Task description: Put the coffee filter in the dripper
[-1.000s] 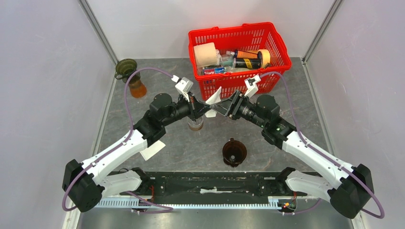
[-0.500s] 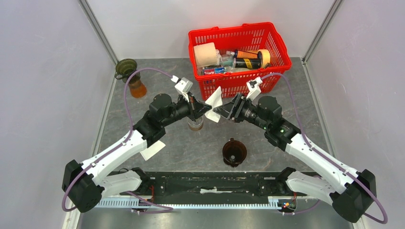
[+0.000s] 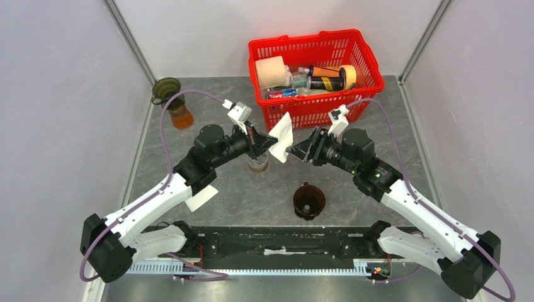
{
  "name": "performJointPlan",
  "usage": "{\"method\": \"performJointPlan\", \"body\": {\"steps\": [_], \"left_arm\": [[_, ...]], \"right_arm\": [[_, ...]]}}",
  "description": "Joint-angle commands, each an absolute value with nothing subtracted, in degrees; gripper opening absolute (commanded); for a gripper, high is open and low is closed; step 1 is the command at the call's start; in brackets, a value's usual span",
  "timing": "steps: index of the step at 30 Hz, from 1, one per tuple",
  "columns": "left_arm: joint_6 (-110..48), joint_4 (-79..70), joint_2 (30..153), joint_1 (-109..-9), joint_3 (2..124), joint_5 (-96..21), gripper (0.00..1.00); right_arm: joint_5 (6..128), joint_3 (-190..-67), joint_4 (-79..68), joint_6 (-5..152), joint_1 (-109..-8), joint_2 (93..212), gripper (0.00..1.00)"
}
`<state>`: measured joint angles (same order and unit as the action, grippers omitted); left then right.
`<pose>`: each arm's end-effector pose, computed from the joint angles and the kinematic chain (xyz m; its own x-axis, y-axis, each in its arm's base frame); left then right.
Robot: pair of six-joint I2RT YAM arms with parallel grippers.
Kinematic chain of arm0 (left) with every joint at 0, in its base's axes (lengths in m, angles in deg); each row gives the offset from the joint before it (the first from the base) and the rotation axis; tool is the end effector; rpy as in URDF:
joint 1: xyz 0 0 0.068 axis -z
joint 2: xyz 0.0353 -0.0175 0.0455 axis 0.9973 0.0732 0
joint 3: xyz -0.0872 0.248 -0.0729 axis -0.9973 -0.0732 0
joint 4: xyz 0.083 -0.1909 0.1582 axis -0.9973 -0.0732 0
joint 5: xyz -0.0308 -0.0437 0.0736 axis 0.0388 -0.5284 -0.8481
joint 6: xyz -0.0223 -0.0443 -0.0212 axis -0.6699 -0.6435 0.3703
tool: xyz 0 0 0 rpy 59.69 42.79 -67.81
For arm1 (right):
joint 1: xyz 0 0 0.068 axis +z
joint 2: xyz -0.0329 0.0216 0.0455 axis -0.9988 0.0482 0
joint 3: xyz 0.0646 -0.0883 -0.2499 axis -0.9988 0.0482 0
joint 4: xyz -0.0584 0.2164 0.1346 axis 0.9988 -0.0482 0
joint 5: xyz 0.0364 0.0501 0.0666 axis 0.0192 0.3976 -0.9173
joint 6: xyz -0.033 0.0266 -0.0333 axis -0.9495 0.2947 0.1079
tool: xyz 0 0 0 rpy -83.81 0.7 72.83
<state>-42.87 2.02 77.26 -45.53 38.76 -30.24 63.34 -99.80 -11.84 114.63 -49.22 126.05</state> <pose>0.1871 -0.1709 0.3379 -0.3895 -0.1828 -0.9027 0.7301 0.5362 -0.4236 0.1726 0.1434 0.3282 -0.6901 0.3867 -0.6118 -0.3535 0.5574 0.7512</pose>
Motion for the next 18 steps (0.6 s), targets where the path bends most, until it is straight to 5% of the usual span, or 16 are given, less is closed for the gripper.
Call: {"method": "performJointPlan", "body": {"steps": [1,18], "left_arm": [[-41.62,3.46,76.31,-45.2,39.15,-31.16,0.02],[-41.2,3.49,76.51,-45.2,38.89,-31.66,0.02]], "right_arm": [[61.02,-102.45,-9.53,113.99,-49.18,126.57,0.6],[58.24,-102.94,-5.87,115.74,-49.22,127.36,0.6]]}}
